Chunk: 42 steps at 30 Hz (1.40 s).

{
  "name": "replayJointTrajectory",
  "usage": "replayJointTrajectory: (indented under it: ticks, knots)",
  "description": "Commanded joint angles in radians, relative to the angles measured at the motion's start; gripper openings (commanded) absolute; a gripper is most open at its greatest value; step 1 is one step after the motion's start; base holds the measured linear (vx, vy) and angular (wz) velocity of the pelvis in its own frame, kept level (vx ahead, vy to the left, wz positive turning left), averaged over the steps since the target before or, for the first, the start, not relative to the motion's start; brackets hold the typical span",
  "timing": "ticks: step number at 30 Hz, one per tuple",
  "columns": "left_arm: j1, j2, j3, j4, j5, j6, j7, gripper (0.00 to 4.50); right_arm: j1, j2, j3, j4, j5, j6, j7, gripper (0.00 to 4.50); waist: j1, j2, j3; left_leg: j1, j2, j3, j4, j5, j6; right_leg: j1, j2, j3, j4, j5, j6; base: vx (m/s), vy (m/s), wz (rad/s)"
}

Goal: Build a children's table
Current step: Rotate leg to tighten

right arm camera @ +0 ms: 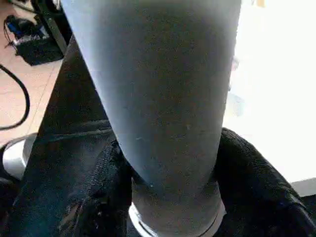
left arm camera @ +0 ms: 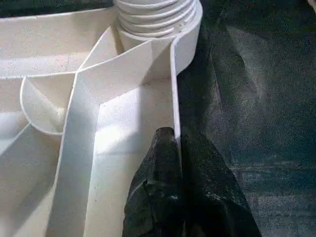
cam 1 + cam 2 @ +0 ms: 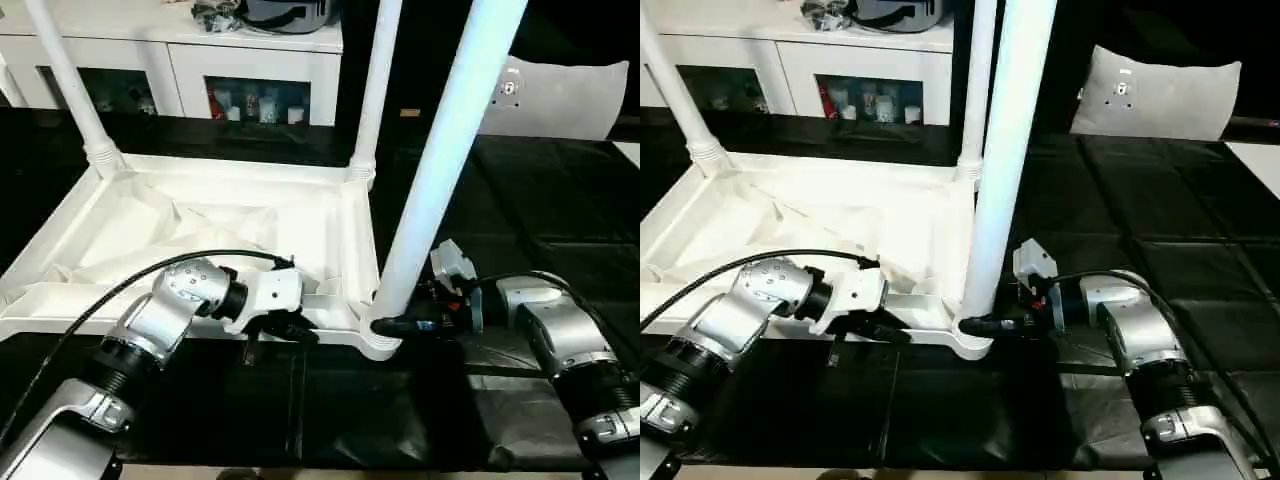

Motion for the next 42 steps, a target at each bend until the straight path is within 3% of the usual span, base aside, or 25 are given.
replayJointTrajectory:
  ticks: [1, 2, 3, 6, 7, 9, 12, 13, 16, 20, 27, 36, 39, 42]
  knots:
    - [0.007, -0.035, -0.015, -0.048, -0.027, 0.049, -0.005, 0.00, -0.014, 0.036, -0.008, -0.009, 0.029, 0.072, -0.056, 2.07, -0.002, -0.006, -0.059, 0.000, 0.042, -0.005, -0.068, -0.146, 0.055, 0.056, -0.087, 0.055, -0.072, -0.315, -0.153, 0.000, 0.000, 0.00]
    - [0.007, -0.037, -0.013, -0.049, -0.028, 0.056, 0.000, 0.00, -0.014, 0.039, -0.009, -0.010, 0.028, 0.076, -0.064, 2.07, -0.008, 0.000, -0.058, 0.001, 0.041, -0.005, -0.068, -0.152, 0.049, 0.055, -0.084, 0.055, -0.074, -0.321, -0.153, 0.000, 0.000, 0.00]
    - [0.008, -0.063, 0.009, -0.061, -0.040, 0.141, 0.050, 0.00, -0.037, 0.095, -0.014, 0.022, -0.014, 0.109, -0.212, 2.07, -0.014, 0.006, -0.055, 0.004, 0.042, -0.006, -0.071, -0.169, 0.034, 0.052, -0.085, 0.056, -0.075, -0.348, -0.151, 0.000, 0.000, 0.00]
    - [0.008, -0.092, 0.027, -0.067, -0.030, 0.197, 0.124, 0.00, -0.053, 0.139, -0.041, 0.061, -0.029, 0.119, -0.333, 2.07, -0.036, 0.000, -0.051, 0.002, 0.032, -0.012, -0.072, -0.210, 0.009, 0.054, -0.088, 0.050, -0.095, -0.478, -0.105, 0.000, 0.000, 0.00]
    - [0.005, -0.113, 0.042, -0.067, -0.020, 0.225, 0.180, 0.00, -0.052, 0.159, -0.055, 0.071, -0.037, 0.121, -0.394, 2.06, -0.040, 0.007, -0.052, 0.002, 0.031, -0.013, -0.071, -0.214, 0.005, 0.055, -0.088, 0.049, -0.093, -0.487, -0.101, 0.000, 0.000, 0.00]
    - [0.001, -0.154, 0.067, -0.068, 0.005, 0.282, 0.293, 0.00, -0.056, 0.203, -0.077, 0.087, -0.064, 0.140, -0.537, 2.06, -0.056, 0.000, -0.054, 0.001, 0.029, -0.013, -0.070, -0.211, 0.009, 0.054, -0.085, 0.047, -0.100, -0.478, -0.097, 0.000, 0.000, 0.00]
    - [-0.011, -0.210, 0.098, -0.072, 0.045, 0.357, 0.440, 0.00, -0.074, 0.263, -0.111, 0.117, -0.088, 0.153, -0.710, 2.06, -0.075, 0.001, -0.054, 0.000, 0.031, -0.012, -0.069, -0.205, 0.014, 0.050, -0.082, 0.049, -0.096, -0.442, -0.113, 0.000, 0.000, 0.00]
    - [-0.015, -0.224, 0.107, -0.076, 0.053, 0.380, 0.473, 0.00, -0.076, 0.275, -0.119, 0.119, -0.092, 0.147, -0.740, 2.06, -0.074, 0.002, -0.055, 0.002, 0.028, -0.013, -0.067, -0.206, 0.016, 0.051, -0.083, 0.048, -0.097, -0.451, -0.112, 0.000, 0.000, 0.00]
    - [-0.023, -0.261, 0.120, -0.085, 0.062, 0.411, 0.533, 0.00, -0.066, 0.300, -0.133, 0.093, -0.076, 0.136, -0.746, 2.71, -0.072, 0.000, -0.057, 0.000, 0.029, -0.009, -0.065, -0.184, 0.039, 0.051, -0.082, 0.051, -0.096, -0.422, -0.116, 0.000, 0.000, 0.00]
    - [-0.028, -0.262, 0.112, -0.083, 0.073, 0.403, 0.537, 0.00, -0.050, 0.290, -0.119, 0.046, -0.077, 0.125, -0.708, 3.07, -0.067, 0.001, -0.061, -0.005, 0.033, -0.009, -0.065, -0.143, 0.058, 0.056, -0.080, 0.054, -0.082, -0.304, -0.145, 0.000, 0.000, 0.00]
    - [-0.014, -0.202, 0.087, -0.071, 0.092, 0.323, 0.498, 0.00, -0.020, 0.197, -0.123, 0.003, -0.064, 0.109, -0.604, 3.66, -0.056, 0.001, -0.059, -0.004, 0.032, -0.008, -0.066, -0.158, 0.062, 0.059, -0.082, 0.054, -0.086, -0.320, -0.140, 0.000, 0.000, 0.00]
    - [-0.009, -0.101, 0.041, -0.031, 0.063, 0.151, 0.300, 0.00, -0.008, 0.040, -0.115, -0.026, -0.040, 0.067, -0.371, 4.43, -0.048, 0.001, -0.058, -0.003, 0.034, -0.007, -0.065, -0.157, 0.075, 0.058, -0.082, 0.054, -0.083, -0.309, -0.148, 0.000, 0.000, 0.00]
    - [-0.010, -0.062, 0.013, -0.031, 0.057, 0.108, 0.212, 0.00, -0.008, -0.013, -0.086, -0.026, -0.049, 0.048, -0.275, 4.43, -0.043, 0.001, -0.058, -0.002, 0.036, -0.007, -0.065, -0.163, 0.074, 0.058, -0.084, 0.054, -0.083, -0.311, -0.154, 0.000, 0.000, 0.00]
    - [-0.013, -0.025, -0.019, -0.026, 0.063, 0.061, 0.120, 0.00, -0.003, -0.058, -0.051, -0.040, -0.029, 0.046, -0.143, 4.43, -0.025, 0.004, -0.057, 0.002, 0.040, -0.004, -0.065, -0.164, 0.077, 0.056, -0.082, 0.055, -0.081, -0.306, -0.160, 0.000, 0.000, 0.00]
